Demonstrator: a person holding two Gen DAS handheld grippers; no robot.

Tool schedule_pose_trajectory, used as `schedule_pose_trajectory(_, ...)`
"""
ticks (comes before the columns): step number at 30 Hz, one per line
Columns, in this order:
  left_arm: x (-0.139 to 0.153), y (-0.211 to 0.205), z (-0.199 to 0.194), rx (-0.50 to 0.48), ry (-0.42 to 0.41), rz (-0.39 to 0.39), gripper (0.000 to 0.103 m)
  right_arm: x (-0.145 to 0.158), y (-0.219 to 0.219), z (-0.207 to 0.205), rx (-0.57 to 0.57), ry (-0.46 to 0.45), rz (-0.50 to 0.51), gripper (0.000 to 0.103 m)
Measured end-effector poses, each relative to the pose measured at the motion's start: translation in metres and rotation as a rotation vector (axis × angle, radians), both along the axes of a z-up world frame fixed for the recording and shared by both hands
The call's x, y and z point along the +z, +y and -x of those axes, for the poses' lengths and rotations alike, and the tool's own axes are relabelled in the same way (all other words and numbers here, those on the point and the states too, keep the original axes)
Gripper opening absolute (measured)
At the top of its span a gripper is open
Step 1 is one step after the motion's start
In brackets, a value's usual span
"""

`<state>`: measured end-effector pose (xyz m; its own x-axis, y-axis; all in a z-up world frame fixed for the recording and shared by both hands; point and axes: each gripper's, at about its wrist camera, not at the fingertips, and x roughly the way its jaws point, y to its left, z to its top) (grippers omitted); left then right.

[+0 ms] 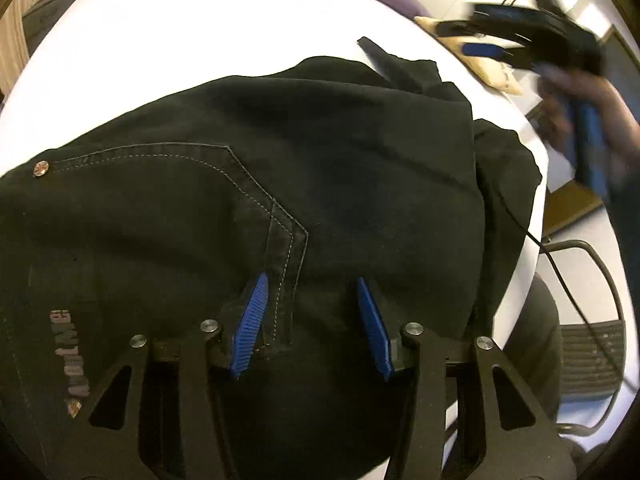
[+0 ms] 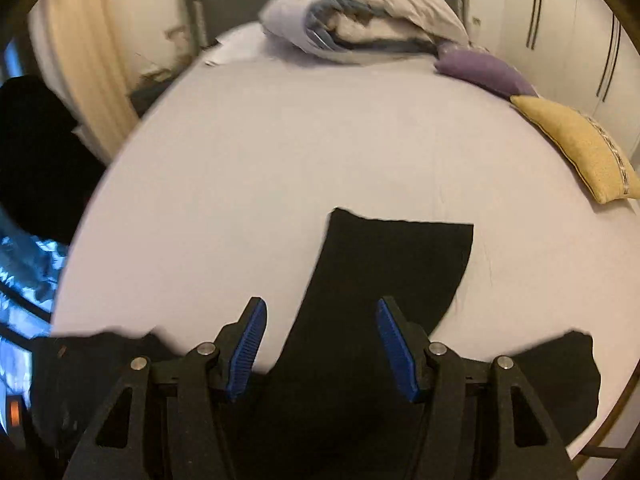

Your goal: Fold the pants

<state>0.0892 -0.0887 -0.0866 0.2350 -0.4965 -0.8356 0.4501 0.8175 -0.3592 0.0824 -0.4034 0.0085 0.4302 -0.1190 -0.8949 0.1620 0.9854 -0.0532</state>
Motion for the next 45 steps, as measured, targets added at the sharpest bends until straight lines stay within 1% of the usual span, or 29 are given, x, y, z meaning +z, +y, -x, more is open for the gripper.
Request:
schedule_pose_trajectory(2, -0.004, 0.003, 0.0, -0.014, 0.002, 0.009, 0.044, -0.021, -0.003, -0.027, -0.014, 0.038, 0.026, 0.061)
schedule_pose_trajectory(7, -0.009, 0.001, -0.003, -0.02, -0.008, 0.005, 0.044, -0.058, -0.009, -0.062, -0.046, 0.113, 0.035, 0.061)
schedule_pose_trajectory(9, -0.008, 0.009, 0.005, -0.023, -0.019, -0.001, 0.044, -0.069, -0.009, -0.071, -0.059, 0.132, 0.064, 0.061)
schedule_pose_trajectory(12, -0.008, 0.011, 0.006, -0.026, -0.03, -0.01, 0.044, -0.089, -0.009, -0.082, -0.059, 0.187, 0.097, 0.06)
schedule_pose_trajectory(14, -0.008, 0.01, 0.006, -0.029, -0.034, -0.011, 0.044, -0.093, -0.008, -0.085, -0.046, 0.182, 0.11, 0.059)
schedule_pose_trajectory(15, -0.009, 0.009, 0.007, -0.029, -0.034, -0.011, 0.044, -0.092, -0.008, -0.086, -0.042, 0.174, 0.1, 0.053)
schedule_pose_trajectory(16, -0.01, 0.01, 0.007, -0.029, -0.035, -0.009, 0.044, -0.09, -0.008, -0.086, -0.04, 0.169, 0.093, 0.036)
schedule_pose_trajectory(17, -0.008, 0.009, 0.006, -0.029, -0.035, -0.008, 0.044, -0.091, -0.01, -0.085, -0.043, 0.171, 0.097, 0.026)
schedule_pose_trajectory(18, -0.009, 0.007, 0.009, -0.028, -0.036, -0.009, 0.044, -0.089, -0.014, -0.085, -0.053, 0.173, 0.087, 0.012)
schedule_pose_trajectory(19, -0.009, 0.006, 0.01, -0.028, -0.037, -0.011, 0.044, -0.088, -0.021, -0.084, -0.071, 0.172, 0.049, 0.01)
schedule_pose_trajectory(21, -0.008, 0.005, 0.009, -0.026, -0.039, -0.013, 0.044, -0.086, -0.029, -0.081, -0.09, 0.165, 0.022, 0.006)
schedule_pose_trajectory(23, -0.006, 0.005, 0.009, -0.023, -0.04, -0.015, 0.044, -0.071, -0.04, -0.07, -0.119, 0.104, -0.024, 0.005)
schedule_pose_trajectory(27, -0.004, 0.003, 0.008, -0.018, -0.033, -0.021, 0.044, -0.021, -0.064, -0.03, -0.186, -0.079, -0.123, 0.005)
schedule_pose_trajectory(28, -0.004, 0.003, 0.008, -0.016, -0.031, -0.021, 0.044, 0.0, -0.076, -0.007, -0.211, -0.151, -0.165, 0.005)
schedule_pose_trajectory(30, -0.003, 0.002, 0.007, -0.008, -0.024, -0.023, 0.044, 0.031, -0.097, 0.035, -0.259, -0.265, -0.218, 0.005)
schedule_pose_trajectory(32, -0.003, 0.002, 0.007, -0.001, -0.019, -0.026, 0.044, 0.054, -0.119, 0.077, -0.314, -0.371, -0.261, 0.005)
schedule_pose_trajectory(33, -0.003, 0.001, 0.007, 0.003, -0.018, -0.03, 0.044, 0.065, -0.138, 0.114, -0.373, -0.438, -0.297, 0.005)
schedule_pose_trajectory(34, -0.002, 0.002, 0.006, 0.003, -0.018, -0.035, 0.045, 0.069, -0.151, 0.139, -0.415, -0.48, -0.331, 0.005)
schedule_pose_trajectory(36, -0.002, -0.001, 0.005, 0.01, -0.016, -0.046, 0.046, 0.066, -0.187, 0.186, -0.508, -0.552, -0.404, 0.005)
schedule_pose_trajectory(38, -0.001, -0.003, 0.005, 0.013, -0.014, -0.055, 0.046, 0.044, -0.21, 0.238, -0.624, -0.556, -0.44, 0.005)
schedule_pose_trajectory(39, -0.001, -0.004, 0.004, 0.017, -0.013, -0.062, 0.046, 0.036, -0.214, 0.248, -0.658, -0.547, -0.467, 0.006)
schedule_pose_trajectory(41, 0.0, -0.007, 0.004, 0.02, -0.012, -0.076, 0.046, 0.008, -0.23, 0.275, -0.741, -0.518, -0.539, 0.008)
schedule_pose_trajectory(43, 0.001, -0.01, 0.004, 0.022, -0.01, -0.087, 0.046, -0.013, -0.232, 0.291, -0.77, -0.532, -0.615, 0.012)
schedule_pose_trajectory(44, 0.001, -0.012, 0.004, 0.024, -0.009, -0.093, 0.046, -0.021, -0.232, 0.29, -0.771, -0.528, -0.645, 0.016)
schedule_pose_trajectory(45, 0.001, -0.014, 0.004, 0.026, -0.008, -0.099, 0.046, -0.027, -0.234, 0.287, -0.772, -0.515, -0.671, 0.027)
